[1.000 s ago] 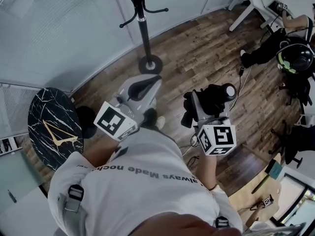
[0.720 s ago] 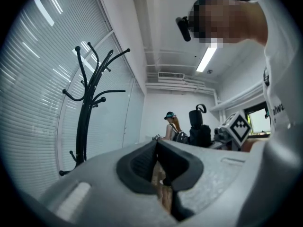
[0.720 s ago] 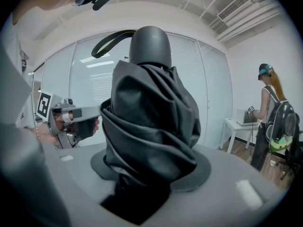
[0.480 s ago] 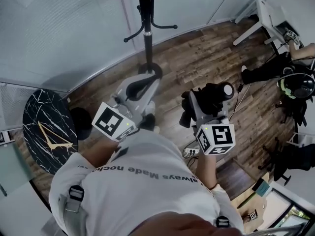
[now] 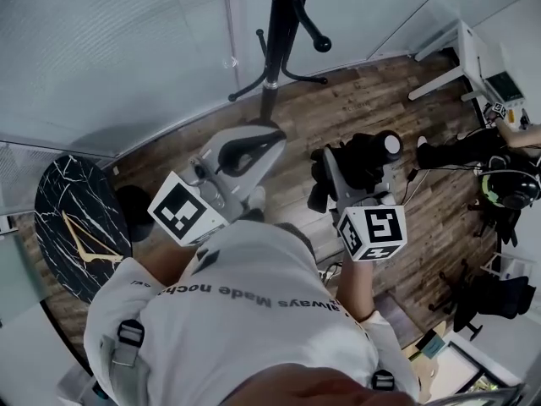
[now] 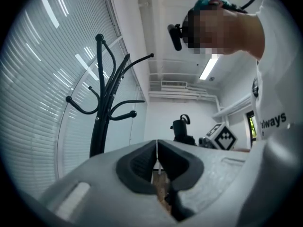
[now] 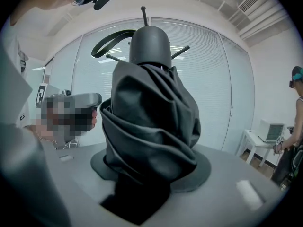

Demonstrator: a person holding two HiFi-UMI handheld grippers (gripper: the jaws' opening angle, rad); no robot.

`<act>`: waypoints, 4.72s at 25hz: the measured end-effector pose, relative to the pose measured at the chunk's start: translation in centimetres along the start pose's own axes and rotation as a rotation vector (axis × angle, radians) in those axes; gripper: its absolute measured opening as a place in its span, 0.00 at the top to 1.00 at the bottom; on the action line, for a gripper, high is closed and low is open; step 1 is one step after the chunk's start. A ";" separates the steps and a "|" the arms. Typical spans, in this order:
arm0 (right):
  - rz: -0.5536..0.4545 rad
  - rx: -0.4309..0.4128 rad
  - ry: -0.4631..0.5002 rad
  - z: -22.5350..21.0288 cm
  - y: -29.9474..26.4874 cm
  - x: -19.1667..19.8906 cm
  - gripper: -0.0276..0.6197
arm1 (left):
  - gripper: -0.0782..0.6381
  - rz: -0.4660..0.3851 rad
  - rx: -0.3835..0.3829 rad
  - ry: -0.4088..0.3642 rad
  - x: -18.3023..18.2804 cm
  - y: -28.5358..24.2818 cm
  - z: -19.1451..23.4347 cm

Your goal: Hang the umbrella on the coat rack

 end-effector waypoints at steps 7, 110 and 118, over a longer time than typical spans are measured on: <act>0.010 -0.023 0.037 -1.0 -4.4 -2.5 0.59 | 0.85 -0.060 0.119 -0.008 -3.0 -2.3 0.2; -0.077 -0.399 0.139 -4.9 -15.4 -1.1 0.50 | 0.85 0.030 -0.381 -0.072 -0.6 -2.7 6.7; -0.140 -0.350 0.106 -3.8 -7.6 -3.7 0.62 | 0.85 0.046 -0.338 -0.074 0.3 -3.0 4.4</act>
Point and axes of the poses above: the fingertips, and each gripper's own axes: y backward along the fingers, z to its left, x out of its underside, the point moved 6 cm from there along y, backward along the fingers, and after that the axes turned 8 degrees about -x, right-handed, at the moved point
